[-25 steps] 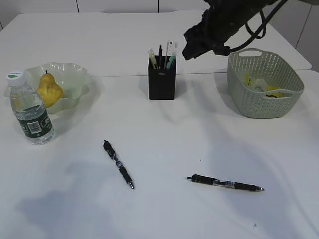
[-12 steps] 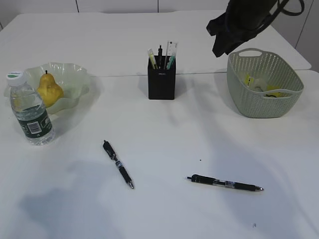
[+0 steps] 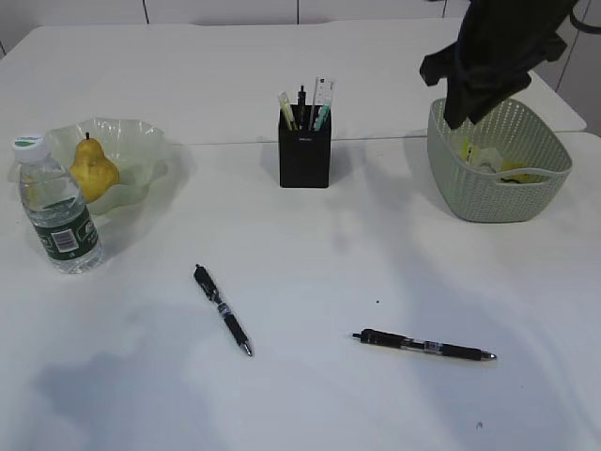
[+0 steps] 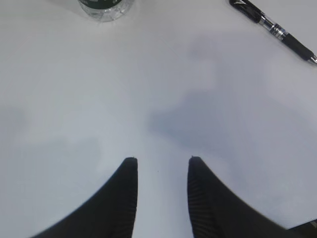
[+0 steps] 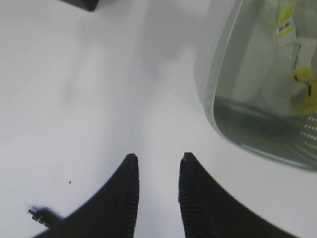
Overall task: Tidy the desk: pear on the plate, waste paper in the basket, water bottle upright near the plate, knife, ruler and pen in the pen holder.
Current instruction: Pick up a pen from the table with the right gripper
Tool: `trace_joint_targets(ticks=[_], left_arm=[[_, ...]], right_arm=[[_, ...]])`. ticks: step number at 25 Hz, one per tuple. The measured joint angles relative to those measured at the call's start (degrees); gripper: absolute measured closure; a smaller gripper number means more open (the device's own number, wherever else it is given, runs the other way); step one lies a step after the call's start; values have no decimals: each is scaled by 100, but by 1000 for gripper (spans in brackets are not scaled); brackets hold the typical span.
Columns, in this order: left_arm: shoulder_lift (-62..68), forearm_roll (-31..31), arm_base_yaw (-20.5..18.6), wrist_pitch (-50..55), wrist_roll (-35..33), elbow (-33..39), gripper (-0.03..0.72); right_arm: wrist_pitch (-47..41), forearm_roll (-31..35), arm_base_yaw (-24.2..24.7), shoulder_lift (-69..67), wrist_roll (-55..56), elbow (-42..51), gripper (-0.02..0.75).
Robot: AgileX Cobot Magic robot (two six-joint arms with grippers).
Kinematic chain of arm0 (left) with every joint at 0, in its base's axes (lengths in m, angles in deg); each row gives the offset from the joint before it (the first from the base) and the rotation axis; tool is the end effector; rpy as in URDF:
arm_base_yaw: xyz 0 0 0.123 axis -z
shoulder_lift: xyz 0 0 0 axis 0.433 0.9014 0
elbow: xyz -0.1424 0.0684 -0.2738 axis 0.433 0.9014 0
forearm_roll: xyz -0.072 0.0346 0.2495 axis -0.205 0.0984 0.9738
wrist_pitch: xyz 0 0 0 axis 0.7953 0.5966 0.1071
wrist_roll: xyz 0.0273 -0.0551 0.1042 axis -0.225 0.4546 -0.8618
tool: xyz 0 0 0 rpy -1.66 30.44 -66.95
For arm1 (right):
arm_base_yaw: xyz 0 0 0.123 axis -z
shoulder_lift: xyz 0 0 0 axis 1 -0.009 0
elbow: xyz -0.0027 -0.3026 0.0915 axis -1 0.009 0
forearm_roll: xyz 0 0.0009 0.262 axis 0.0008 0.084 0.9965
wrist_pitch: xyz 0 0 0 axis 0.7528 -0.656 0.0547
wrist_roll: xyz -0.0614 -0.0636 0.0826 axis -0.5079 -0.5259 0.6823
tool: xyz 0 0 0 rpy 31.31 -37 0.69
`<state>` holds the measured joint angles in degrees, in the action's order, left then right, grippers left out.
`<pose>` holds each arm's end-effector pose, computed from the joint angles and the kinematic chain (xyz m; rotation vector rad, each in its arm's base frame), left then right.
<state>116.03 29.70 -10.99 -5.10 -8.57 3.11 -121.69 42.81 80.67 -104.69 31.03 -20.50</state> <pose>0.1493 -0.0370 0.2374 0.1995 2.4821 -0.1254 0.4609 0.0758 0.3044 -0.3969 2.7665 0.0570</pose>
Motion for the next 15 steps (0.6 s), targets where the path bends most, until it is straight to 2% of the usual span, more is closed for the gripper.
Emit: trace_joint_targets(ticks=[6, 15], left_arm=[[0, 28, 0, -3, 0, 0, 449], [0, 158, 0, -12, 0, 0, 449]], right_arm=[[0, -66, -16, 363, -340, 996, 498], [46, -66, -154, 486, -915, 1719, 498]])
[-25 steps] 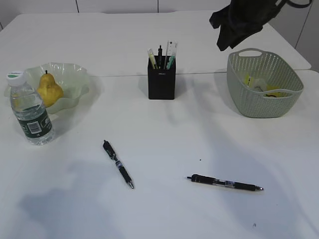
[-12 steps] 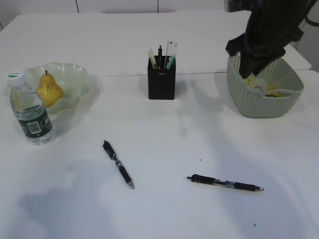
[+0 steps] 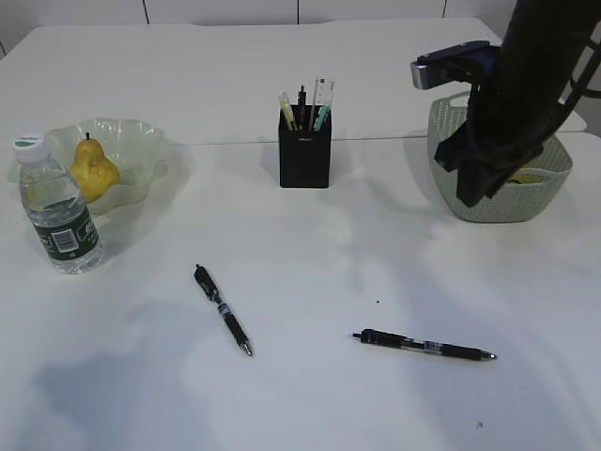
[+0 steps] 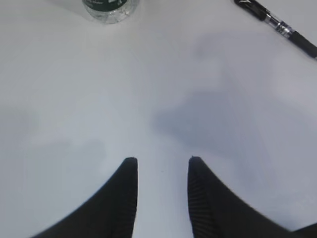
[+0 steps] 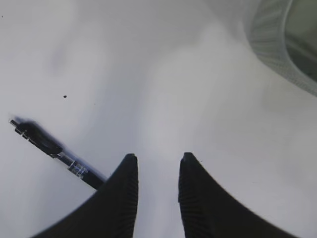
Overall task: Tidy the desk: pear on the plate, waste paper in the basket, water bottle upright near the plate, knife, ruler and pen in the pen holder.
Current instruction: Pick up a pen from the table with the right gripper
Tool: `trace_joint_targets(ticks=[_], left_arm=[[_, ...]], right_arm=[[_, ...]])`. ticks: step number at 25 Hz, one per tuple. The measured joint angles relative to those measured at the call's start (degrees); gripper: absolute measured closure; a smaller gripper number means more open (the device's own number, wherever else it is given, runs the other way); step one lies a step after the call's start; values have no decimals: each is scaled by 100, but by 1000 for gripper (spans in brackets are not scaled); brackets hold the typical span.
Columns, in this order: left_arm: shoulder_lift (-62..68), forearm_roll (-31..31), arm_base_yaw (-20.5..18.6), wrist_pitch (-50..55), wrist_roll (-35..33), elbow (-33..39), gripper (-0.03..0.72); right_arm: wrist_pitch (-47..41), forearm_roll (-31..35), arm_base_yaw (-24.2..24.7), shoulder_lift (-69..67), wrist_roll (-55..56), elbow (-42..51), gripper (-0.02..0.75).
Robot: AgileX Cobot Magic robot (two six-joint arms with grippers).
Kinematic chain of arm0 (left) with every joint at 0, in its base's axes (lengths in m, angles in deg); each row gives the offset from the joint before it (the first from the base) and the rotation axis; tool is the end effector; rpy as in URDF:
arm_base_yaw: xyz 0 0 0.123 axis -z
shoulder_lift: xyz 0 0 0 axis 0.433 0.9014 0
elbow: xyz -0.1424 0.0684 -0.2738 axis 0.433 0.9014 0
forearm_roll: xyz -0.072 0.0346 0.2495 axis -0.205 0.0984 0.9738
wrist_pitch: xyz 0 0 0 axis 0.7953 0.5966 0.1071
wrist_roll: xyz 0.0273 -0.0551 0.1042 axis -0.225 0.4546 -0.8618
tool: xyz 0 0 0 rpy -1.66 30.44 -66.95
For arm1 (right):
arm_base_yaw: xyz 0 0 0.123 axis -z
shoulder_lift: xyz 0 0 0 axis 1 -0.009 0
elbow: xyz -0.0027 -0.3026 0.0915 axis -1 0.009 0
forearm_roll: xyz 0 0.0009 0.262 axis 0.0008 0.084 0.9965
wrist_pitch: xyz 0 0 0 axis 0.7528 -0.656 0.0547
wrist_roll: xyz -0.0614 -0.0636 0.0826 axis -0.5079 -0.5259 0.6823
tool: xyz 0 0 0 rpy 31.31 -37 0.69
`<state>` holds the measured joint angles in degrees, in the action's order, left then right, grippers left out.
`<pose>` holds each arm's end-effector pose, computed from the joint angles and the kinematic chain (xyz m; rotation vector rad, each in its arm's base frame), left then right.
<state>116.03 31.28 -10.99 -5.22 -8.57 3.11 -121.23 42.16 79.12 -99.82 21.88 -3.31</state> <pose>0.1500 -0.0351 0.2376 0.2198 2.4755 -0.0965 0.4114 0.0783 0.2552 -0.6997 2.9180 0.0260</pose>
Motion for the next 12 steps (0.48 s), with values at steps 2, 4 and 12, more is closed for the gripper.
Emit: trace_joint_targets(ticks=[2, 4, 12], left_arm=[[0, 102, 0, 0, 0, 0, 449], [0, 141, 0, 0, 0, 0, 449], [0, 288, 0, 0, 0, 0, 450]], right_arm=[[11, 0, 0, 37, 63, 230, 498], [24, -12, -8, 72, 94, 468, 498], [59, -107, -661, 81, -1134, 912, 498]])
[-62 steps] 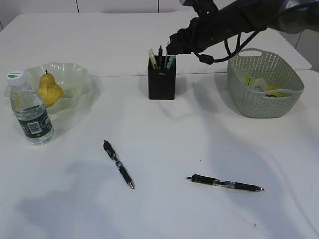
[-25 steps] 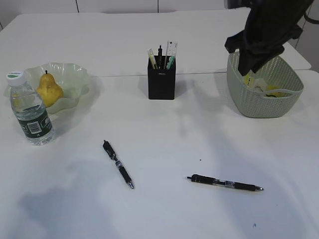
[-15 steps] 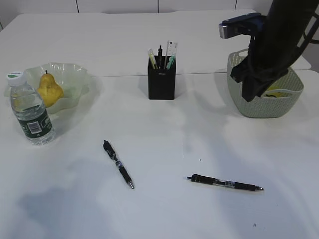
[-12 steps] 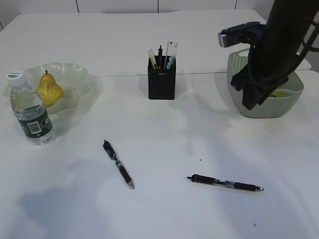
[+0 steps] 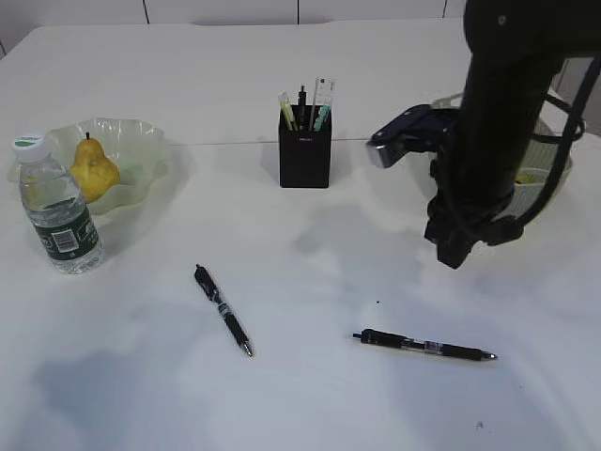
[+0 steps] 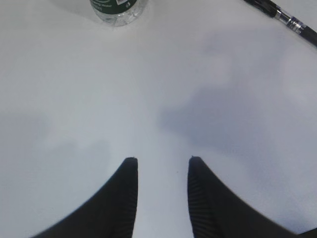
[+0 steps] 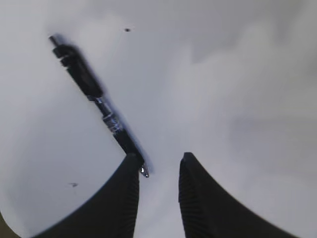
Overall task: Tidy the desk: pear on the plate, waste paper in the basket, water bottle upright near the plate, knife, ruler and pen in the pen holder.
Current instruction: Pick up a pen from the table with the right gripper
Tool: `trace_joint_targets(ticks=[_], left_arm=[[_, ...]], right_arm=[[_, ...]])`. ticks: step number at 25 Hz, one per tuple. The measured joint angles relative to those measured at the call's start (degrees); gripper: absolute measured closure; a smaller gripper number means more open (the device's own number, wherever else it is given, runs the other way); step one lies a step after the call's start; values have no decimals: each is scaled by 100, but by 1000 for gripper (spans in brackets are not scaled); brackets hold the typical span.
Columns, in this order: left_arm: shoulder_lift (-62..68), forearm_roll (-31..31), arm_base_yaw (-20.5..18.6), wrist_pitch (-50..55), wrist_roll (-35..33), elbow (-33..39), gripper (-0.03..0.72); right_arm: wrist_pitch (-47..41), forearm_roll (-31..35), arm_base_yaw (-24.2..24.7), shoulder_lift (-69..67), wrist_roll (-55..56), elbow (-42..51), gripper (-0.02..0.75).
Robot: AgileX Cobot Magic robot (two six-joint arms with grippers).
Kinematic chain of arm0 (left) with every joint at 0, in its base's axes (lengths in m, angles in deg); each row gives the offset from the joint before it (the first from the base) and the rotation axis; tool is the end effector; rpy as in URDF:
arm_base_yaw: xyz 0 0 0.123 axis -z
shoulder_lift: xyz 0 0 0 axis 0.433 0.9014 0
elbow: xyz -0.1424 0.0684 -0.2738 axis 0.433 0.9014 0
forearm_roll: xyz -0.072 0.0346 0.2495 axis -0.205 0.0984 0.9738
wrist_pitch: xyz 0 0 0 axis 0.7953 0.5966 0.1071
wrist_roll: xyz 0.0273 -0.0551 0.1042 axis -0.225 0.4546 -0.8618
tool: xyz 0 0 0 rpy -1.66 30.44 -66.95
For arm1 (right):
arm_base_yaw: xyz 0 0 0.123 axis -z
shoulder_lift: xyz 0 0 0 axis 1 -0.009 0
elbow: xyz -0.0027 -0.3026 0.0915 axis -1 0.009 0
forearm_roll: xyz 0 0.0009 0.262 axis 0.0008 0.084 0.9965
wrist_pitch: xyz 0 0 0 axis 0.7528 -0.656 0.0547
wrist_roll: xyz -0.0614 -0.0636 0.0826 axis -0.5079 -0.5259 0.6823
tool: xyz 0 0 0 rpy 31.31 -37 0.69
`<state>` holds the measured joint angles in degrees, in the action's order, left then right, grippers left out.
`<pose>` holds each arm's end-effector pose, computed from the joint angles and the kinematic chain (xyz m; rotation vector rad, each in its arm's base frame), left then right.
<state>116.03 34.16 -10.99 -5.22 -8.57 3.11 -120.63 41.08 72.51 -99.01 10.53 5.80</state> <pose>0.1510 -0.0317 0.2379 0.2567 2.4661 -0.0430 0.3741 0.1150 0.2187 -1.2046 2.8951 0.0102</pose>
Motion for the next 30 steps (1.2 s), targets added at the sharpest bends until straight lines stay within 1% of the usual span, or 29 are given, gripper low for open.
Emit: trace_joint_targets(ticks=[3, 5, 7, 11, 15, 23, 30], left_arm=[[0, 0, 0, 0, 0, 0, 450], [0, 3, 0, 11, 0, 0, 450], [0, 27, 0, 34, 0, 0, 450], [0, 50, 0, 101, 0, 0, 450], [0, 61, 0, 146, 0, 0, 450], [0, 69, 0, 159, 0, 0, 450], [0, 69, 0, 159, 0, 0, 450]], right_arm=[[12, 14, -315, 0, -1000, 0, 498], [12, 184, -427, 0, -1461, 0, 498], [12, 480, -466, 0, -1634, 0, 498], [12, 884, -465, 0, -1718, 0, 499], [12, 1007, -465, 0, -1718, 0, 498], [12, 987, -465, 0, -1436, 0, 498], [12, 574, -465, 0, -1500, 0, 494]])
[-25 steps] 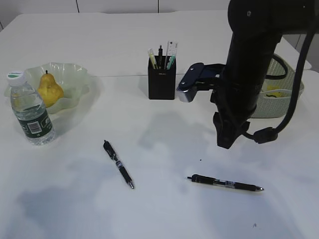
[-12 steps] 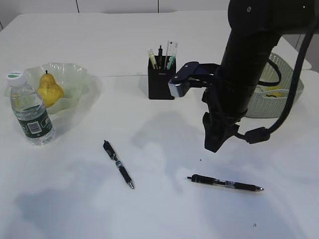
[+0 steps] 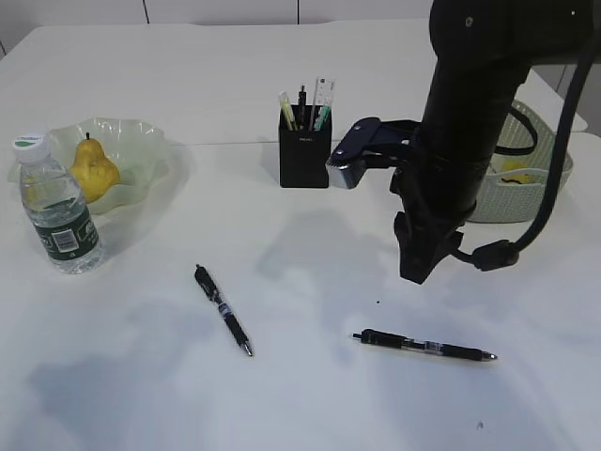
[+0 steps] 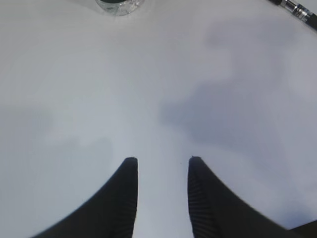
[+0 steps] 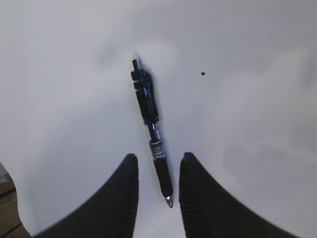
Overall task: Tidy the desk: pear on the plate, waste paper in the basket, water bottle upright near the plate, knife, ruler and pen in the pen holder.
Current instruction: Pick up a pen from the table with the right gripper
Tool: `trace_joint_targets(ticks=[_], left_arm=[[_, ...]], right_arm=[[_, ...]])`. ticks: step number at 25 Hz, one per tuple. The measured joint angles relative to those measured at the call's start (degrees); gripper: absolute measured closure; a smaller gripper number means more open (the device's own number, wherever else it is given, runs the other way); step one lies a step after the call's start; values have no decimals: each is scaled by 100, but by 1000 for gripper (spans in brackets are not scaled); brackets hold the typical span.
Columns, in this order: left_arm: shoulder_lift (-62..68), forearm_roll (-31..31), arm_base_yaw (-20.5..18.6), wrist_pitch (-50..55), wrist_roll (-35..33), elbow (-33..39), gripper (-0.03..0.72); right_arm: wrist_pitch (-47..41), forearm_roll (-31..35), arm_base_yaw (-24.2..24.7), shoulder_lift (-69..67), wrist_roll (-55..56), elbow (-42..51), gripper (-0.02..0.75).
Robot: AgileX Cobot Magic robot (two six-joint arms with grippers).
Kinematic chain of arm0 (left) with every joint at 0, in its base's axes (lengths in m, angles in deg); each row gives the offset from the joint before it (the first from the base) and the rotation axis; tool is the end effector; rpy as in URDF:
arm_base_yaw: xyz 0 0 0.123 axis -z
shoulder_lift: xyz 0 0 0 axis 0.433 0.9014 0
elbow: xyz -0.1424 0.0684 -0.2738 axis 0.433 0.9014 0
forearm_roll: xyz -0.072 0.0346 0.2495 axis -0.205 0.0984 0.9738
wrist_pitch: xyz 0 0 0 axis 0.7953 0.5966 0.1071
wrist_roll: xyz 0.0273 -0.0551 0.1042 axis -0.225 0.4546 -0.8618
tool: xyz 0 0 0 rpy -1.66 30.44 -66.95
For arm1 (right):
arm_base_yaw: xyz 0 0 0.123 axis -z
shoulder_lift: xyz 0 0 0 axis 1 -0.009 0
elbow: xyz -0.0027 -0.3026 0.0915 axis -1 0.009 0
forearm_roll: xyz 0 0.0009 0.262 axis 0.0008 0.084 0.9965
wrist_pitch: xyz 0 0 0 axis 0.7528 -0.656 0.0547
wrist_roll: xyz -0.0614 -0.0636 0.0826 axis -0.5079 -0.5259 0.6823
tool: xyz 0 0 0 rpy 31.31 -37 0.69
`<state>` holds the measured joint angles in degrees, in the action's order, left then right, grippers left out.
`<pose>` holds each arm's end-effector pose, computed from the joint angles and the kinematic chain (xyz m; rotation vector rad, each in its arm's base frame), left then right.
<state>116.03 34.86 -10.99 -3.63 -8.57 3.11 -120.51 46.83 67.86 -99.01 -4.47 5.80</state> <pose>0.1487 -0.0298 0.2360 0.2664 2.4908 -0.0227 0.3598 0.1557 0.2193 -1.6230 2.6548 0.1530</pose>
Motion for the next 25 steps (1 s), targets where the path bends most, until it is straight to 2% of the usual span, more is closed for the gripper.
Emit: trace_joint_targets(ticks=[3, 7, 9, 19, 25], left_arm=[[0, 0, 0, 0, 0, 0, 450], [0, 0, 0, 0, 0, 0, 449], [0, 0, 0, 12, 0, 0, 449], [0, 0, 0, 169, 0, 0, 450], [0, 0, 0, 182, 0, 0, 450]], right_arm=[[0, -50, 0, 0, -63, 0, 477], [0, -50, 0, 0, -86, 0, 391], [0, -50, 0, 0, -86, 0, 373], [0, 116, 0, 0, -101, -46, 367], [22, 468, 0, 0, -1309, 206, 367]])
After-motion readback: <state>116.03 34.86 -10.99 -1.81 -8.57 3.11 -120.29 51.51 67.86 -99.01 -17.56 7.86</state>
